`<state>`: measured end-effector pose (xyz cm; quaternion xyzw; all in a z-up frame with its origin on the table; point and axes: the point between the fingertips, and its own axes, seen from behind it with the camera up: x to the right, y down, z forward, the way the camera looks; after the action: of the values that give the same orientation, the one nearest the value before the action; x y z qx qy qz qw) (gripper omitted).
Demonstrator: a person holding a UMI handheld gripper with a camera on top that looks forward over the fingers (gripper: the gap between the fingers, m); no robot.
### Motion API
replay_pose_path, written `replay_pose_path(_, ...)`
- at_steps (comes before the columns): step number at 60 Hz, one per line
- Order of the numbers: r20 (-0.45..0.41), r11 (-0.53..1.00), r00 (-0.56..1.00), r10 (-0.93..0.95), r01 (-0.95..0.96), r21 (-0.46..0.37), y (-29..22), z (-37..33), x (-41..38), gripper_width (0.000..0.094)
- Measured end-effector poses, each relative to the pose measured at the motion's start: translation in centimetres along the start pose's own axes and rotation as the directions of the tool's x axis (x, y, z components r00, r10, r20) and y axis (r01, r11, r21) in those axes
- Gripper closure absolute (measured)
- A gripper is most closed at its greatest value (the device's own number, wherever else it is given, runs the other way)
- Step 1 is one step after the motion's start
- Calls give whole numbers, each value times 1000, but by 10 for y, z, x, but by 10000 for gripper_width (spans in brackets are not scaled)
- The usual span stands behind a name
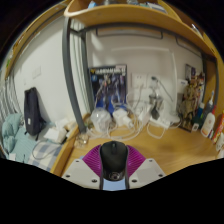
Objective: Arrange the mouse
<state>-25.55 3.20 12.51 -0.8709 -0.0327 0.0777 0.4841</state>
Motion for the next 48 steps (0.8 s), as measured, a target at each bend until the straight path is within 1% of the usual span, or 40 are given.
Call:
replay_pose_path(4,-10,998,1000,-6,5,-63,37,13,-8,649)
replay_pose_path(11,-24,991,999,-26,22,-132,85,32,-10,648)
replay_pose_path(19,-40,983,999,-35,27,-184,114,43,-6,648)
replay_pose_path(21,-41,980,999,-22,14,-197,121,45,-6,636)
replay_pose_path(24,-48,983,998,-28,18,-185,120,44,-3,632)
replay_pose_path(25,-52,983,998,-32,22,-182,120,44,-3,564)
replay_pose_path(26,-56,983,998,-33,23,-181,120,44,-2,595)
replay_pose_path(27,-55,983,998,-31,21,-182,121,43,-2,570)
replay_pose_path(35,-53,983,998,-16,6,-183,122,43,-3,469)
replay_pose_path(36,-49,983,999,-15,6,-186,122,42,-3,403)
replay_pose_path(42,-53,975,999,-1,-11,-221,121,32,1,89)
replay_pose_path(48,-26,977,999,41,-46,-209,95,11,2,78)
